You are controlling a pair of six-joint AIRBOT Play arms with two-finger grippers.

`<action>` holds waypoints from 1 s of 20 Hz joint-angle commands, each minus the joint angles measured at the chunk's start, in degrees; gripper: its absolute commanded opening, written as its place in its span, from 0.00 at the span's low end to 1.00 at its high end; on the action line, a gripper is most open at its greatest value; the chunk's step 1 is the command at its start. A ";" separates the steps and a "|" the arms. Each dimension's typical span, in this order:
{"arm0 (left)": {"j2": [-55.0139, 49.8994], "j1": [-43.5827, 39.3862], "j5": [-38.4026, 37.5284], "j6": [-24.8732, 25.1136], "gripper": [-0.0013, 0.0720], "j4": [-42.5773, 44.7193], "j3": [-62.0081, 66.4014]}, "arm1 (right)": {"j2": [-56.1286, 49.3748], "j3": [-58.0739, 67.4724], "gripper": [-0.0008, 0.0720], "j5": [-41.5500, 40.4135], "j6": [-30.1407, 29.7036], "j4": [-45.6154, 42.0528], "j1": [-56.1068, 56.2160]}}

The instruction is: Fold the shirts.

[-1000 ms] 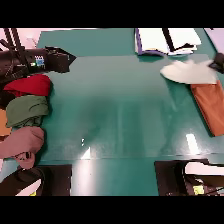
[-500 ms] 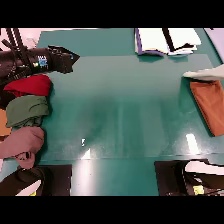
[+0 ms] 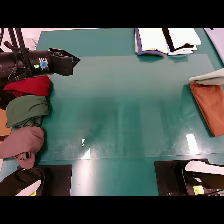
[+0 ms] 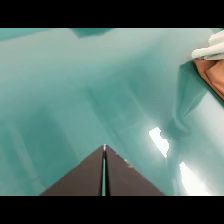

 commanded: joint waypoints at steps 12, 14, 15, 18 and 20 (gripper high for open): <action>0.04 -0.02 -2.16 1.88 0.05 0.33 0.00 | 10.21 -28.09 0.48 4.20 2.93 -28.52 -1.62; 0.04 -0.02 -2.58 1.90 0.05 0.33 0.00 | 10.19 -28.50 0.77 4.44 2.95 -28.92 -1.62; 0.04 -0.02 -2.73 1.88 0.05 0.33 0.00 | 10.19 -27.80 0.77 4.39 2.95 -28.44 -1.57; 0.04 -0.02 -2.69 1.88 0.05 0.31 0.00 | 10.21 -22.88 0.77 3.37 3.02 -23.19 1.18; 0.04 -0.02 -2.71 1.86 0.05 0.26 0.00 | 10.21 -19.08 0.76 2.91 3.08 -15.47 5.09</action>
